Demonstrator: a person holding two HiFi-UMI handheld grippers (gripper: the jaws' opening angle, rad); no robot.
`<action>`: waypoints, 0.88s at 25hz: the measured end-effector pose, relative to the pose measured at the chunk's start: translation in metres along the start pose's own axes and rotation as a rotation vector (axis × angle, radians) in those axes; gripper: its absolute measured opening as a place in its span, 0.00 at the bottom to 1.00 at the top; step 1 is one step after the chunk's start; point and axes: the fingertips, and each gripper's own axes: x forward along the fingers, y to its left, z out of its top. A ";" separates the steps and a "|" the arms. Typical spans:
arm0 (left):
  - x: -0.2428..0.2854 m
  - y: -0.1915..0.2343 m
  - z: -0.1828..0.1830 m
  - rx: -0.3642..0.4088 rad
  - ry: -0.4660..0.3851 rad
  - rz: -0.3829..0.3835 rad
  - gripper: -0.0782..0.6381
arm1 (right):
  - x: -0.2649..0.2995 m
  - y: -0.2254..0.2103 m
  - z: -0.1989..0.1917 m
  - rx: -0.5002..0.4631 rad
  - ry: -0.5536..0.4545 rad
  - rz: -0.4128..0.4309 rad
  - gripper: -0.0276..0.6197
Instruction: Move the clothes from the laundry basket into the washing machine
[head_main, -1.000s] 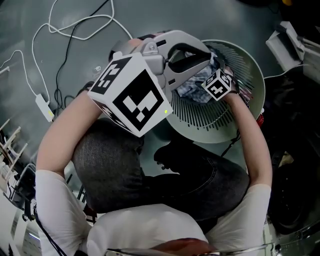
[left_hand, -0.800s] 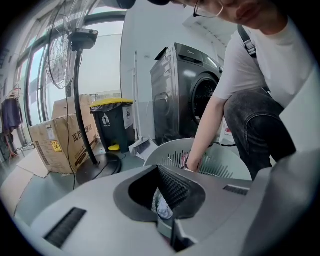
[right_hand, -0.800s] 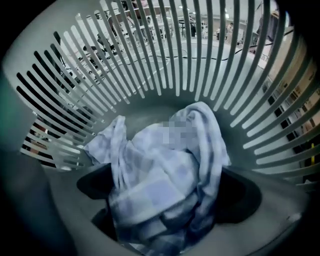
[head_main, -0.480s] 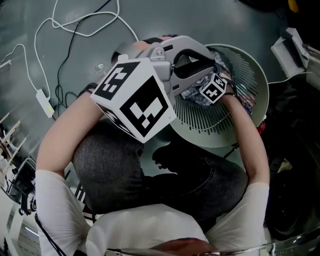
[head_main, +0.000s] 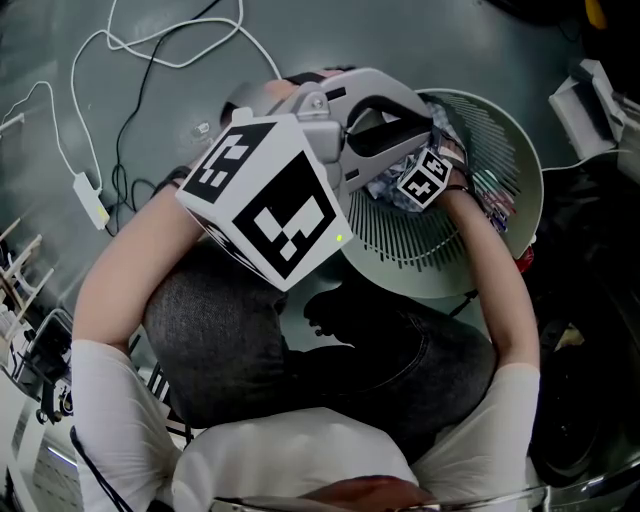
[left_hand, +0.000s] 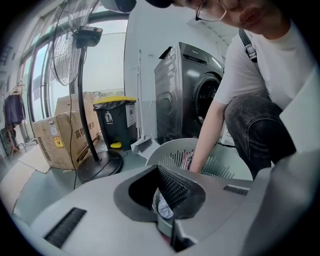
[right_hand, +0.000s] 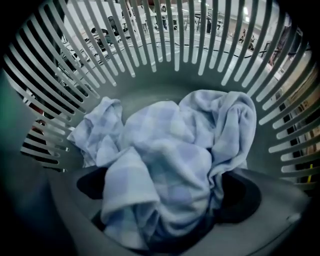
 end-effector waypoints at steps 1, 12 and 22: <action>0.000 0.000 0.000 -0.003 -0.001 -0.001 0.12 | -0.001 0.000 0.001 0.001 0.004 0.000 0.98; 0.003 0.000 0.000 -0.001 0.005 -0.003 0.12 | -0.011 0.006 0.008 -0.013 -0.017 0.014 0.60; -0.002 0.001 -0.007 0.006 0.024 0.011 0.12 | -0.016 0.007 0.008 -0.024 -0.013 0.046 0.44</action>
